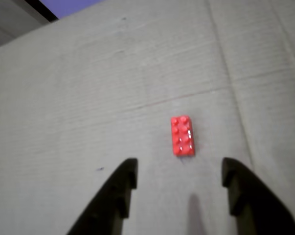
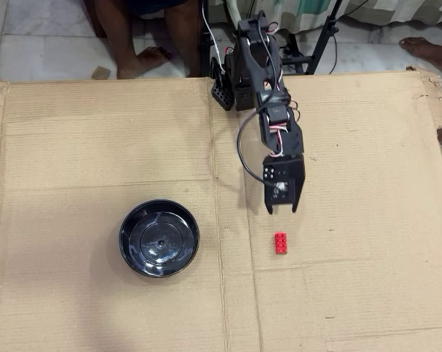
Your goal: Grasp a lego block and put it in the bin.
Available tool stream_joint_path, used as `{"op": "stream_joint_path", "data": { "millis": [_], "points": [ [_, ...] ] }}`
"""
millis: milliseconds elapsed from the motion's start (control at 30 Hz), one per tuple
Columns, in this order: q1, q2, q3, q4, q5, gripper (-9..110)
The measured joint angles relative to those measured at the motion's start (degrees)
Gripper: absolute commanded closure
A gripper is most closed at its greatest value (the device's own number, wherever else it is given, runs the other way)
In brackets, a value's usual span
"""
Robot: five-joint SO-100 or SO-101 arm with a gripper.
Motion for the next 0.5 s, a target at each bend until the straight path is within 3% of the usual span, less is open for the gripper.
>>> {"op": "stream_joint_path", "data": {
  "millis": [500],
  "points": [
    [-0.26,-27.51,-20.13,-0.18,0.00,81]
  ]
}}
